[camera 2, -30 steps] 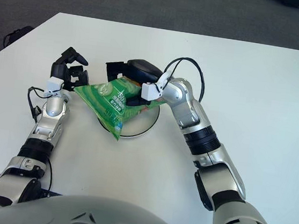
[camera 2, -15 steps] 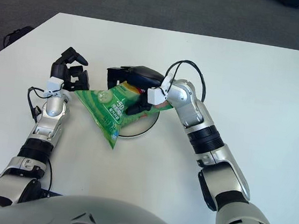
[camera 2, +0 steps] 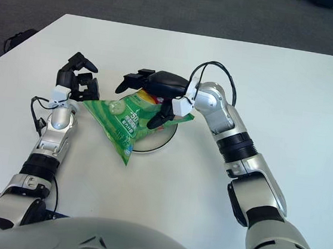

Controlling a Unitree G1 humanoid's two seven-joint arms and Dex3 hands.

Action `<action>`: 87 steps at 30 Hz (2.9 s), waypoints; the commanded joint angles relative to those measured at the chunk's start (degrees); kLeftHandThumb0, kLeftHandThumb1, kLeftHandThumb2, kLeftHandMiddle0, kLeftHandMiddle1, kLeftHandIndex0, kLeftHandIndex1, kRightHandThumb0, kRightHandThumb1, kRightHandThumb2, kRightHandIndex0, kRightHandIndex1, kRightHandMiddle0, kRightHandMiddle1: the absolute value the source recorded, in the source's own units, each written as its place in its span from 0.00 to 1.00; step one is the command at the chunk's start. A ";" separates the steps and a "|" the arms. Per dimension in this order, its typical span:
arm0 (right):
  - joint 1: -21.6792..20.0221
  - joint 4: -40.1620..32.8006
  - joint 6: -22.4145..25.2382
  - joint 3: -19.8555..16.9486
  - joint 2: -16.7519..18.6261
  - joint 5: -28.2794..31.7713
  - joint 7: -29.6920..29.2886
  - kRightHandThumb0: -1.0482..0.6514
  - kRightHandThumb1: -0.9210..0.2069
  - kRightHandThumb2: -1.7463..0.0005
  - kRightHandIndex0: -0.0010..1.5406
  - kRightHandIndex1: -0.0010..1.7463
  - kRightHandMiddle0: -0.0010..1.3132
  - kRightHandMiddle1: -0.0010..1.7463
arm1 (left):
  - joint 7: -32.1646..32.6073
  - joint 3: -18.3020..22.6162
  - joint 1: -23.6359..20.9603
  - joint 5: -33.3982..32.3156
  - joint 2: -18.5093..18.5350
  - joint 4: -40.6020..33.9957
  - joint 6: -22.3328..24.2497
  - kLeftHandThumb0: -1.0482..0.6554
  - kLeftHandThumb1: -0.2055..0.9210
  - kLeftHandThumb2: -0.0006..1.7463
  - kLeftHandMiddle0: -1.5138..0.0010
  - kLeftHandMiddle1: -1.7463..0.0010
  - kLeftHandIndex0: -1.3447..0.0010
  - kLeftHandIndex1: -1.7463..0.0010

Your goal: Put the snack into the plate.

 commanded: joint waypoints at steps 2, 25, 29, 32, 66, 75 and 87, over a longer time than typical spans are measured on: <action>-4.37 2.03 -0.94 -1.52 -1.57 5.26 4.65 0.04 0.24 0.69 0.00 0.00 0.00 0.02 | 0.06 -0.67 10.47 -0.12 -3.41 6.55 -0.12 0.31 0.39 0.81 0.11 0.00 0.49 0.00; -4.02 14.43 4.06 -15.51 -8.91 23.14 18.11 0.13 0.38 0.57 0.00 0.00 0.01 0.01 | -1.23 0.02 10.15 -0.92 -3.02 7.35 -0.41 0.31 0.38 0.82 0.11 0.00 0.49 0.00; 6.88 -2.56 16.63 -18.00 -9.39 14.97 5.28 0.13 0.39 0.55 0.00 0.00 0.00 0.10 | -0.73 -0.16 10.16 -0.42 -3.20 7.09 -0.39 0.31 0.37 0.83 0.10 0.00 0.48 0.00; 12.22 -9.02 22.59 -18.21 -6.35 6.14 -4.80 0.14 0.38 0.54 0.03 0.02 0.00 0.20 | -0.95 -0.32 10.27 -0.41 -3.22 6.84 -0.35 0.31 0.37 0.83 0.10 0.00 0.48 0.00; 24.48 2.15 27.47 -28.81 16.47 9.40 -43.40 0.41 0.01 0.70 0.23 0.76 0.14 1.00 | -0.89 0.57 10.11 -0.11 -1.82 5.78 0.64 0.30 0.35 0.84 0.08 0.00 0.46 0.00; 25.93 2.85 28.14 -29.59 17.70 10.72 -44.85 0.41 0.10 0.61 0.24 0.77 0.20 1.00 | -0.84 0.92 9.83 -0.18 -1.95 6.25 1.42 0.31 0.37 0.83 0.08 0.00 0.48 0.00; 29.07 5.88 24.70 -29.08 17.02 9.42 -45.27 0.57 0.31 0.46 0.30 0.84 0.29 1.00 | -1.10 0.99 9.89 -0.98 -2.82 6.00 1.13 0.30 0.35 0.84 0.07 0.00 0.46 0.00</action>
